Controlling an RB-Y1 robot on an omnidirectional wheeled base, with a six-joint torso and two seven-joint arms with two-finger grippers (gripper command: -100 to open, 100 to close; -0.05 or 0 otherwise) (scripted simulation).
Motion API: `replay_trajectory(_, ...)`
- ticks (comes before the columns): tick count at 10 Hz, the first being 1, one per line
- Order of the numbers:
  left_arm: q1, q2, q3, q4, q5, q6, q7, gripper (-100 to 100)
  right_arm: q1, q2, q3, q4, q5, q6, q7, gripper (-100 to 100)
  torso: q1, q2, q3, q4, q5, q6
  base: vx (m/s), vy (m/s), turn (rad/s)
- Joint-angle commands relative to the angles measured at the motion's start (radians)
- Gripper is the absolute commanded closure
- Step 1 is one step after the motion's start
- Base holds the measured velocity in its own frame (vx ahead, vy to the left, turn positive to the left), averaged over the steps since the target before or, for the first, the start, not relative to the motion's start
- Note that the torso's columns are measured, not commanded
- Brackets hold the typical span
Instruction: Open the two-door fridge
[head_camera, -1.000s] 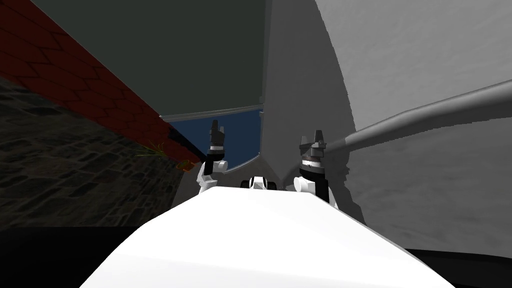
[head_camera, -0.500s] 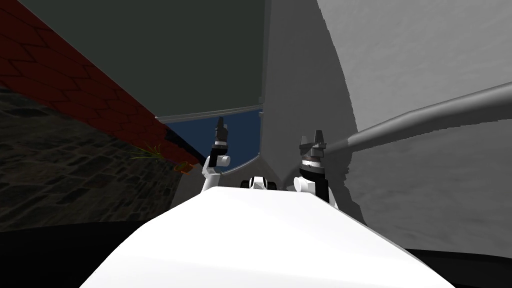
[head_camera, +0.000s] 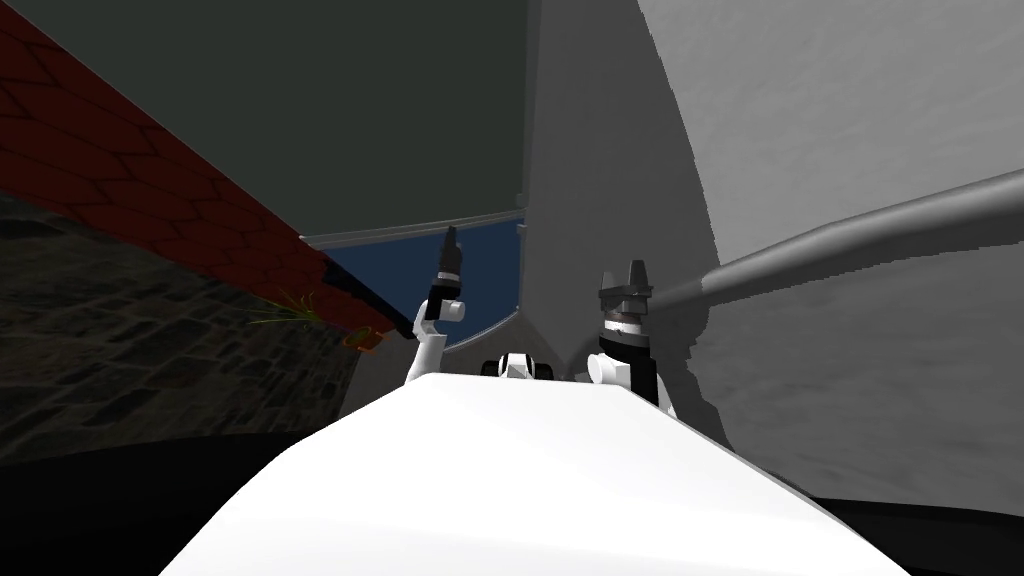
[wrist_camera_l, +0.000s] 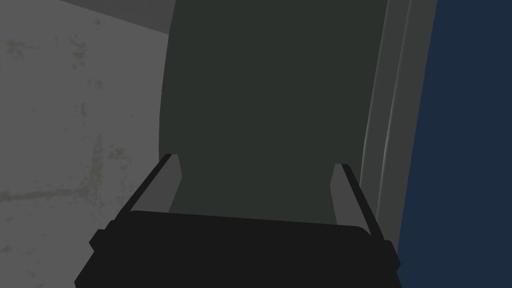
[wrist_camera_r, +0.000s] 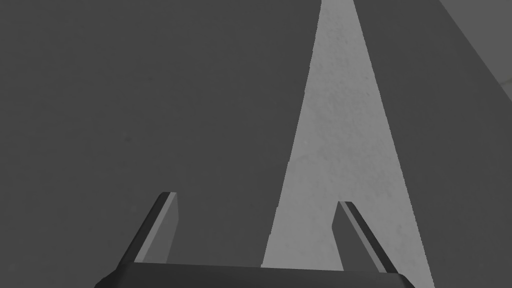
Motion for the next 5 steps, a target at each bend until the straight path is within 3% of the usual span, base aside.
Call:
replay_trajectory(1, -0.078, 0.005, 0.002, 0.053, -0.004, 0.033, -0.017, -100, 0.0, 0.0, 0.0, 0.0, 0.0, 0.0, 0.0, 0, 0.0, -0.001, 0.0, 0.0, 0.0, 0.0, 0.027, 0.023, -0.026)
replay_trajectory(2, -0.104, 0.007, 0.001, 0.097, -0.01, 0.062, -0.033, -100, 0.0, 0.0, 0.0, 0.0, 0.0, 0.0, 0.0, 0, 0.0, 0.0, 0.0, 0.0, 0.0, 0.0, 0.028, 0.027, -0.045)
replay_trajectory(4, -0.143, 0.007, 0.001, 0.097, -0.01, 0.062, -0.033, -100, 0.0, 0.0, 0.0, 0.0, 0.0, 0.0, 0.0, 0, 0.0, 0.0, 0.0, 0.0, 0.0, 0.0, 0.016, 0.016, -0.014)
replay_trajectory(5, -0.181, 0.008, 0.001, 0.141, -0.015, 0.093, -0.048, -100, 0.0, 0.0, 0.0, 0.0, 0.0, 0.0, 0.0, 0, -0.001, 0.001, 0.001, 0.0, 0.0, 0.0, 0.021, 0.013, -0.05)
